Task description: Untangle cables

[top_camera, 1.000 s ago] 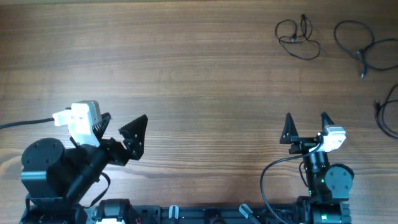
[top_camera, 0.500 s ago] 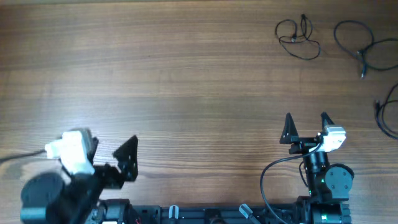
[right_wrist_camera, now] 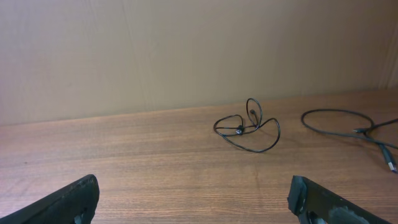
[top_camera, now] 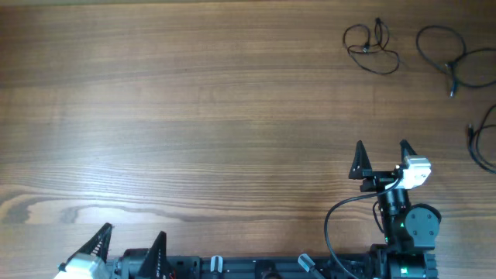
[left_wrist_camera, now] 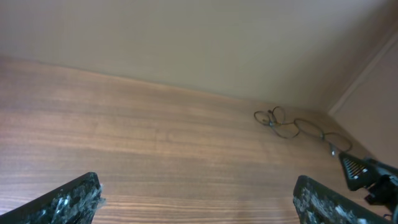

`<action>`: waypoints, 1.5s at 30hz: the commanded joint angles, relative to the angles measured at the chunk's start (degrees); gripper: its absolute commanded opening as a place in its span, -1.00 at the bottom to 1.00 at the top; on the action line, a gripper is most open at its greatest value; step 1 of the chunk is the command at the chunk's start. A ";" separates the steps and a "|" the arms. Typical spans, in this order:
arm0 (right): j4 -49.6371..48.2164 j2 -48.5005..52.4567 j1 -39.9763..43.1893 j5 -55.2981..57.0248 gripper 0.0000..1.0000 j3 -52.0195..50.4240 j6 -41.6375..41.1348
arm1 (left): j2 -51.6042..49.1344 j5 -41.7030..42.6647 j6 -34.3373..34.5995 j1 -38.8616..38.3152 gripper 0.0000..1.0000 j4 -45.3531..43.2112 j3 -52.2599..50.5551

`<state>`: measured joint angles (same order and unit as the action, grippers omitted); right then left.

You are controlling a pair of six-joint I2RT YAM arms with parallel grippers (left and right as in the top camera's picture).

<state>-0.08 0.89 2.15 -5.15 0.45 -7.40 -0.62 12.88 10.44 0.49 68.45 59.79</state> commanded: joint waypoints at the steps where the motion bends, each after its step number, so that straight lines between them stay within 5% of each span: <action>1: -0.28 -0.68 -0.37 -0.92 0.99 -0.15 0.85 | 0.37 -0.57 -3.80 0.02 1.00 -2.60 -3.78; 17: -0.28 -0.68 -0.37 -0.92 1.00 -0.15 0.85 | 0.35 0.15 -4.02 0.04 1.00 -35.39 -36.28; 45: -0.28 -0.68 -0.37 -0.92 0.99 -0.15 0.83 | 0.42 0.24 -5.79 -4.20 1.00 -60.13 -56.68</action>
<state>-0.08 0.89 2.15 -5.15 0.45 -7.40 -0.51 12.91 6.22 -3.36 9.21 4.58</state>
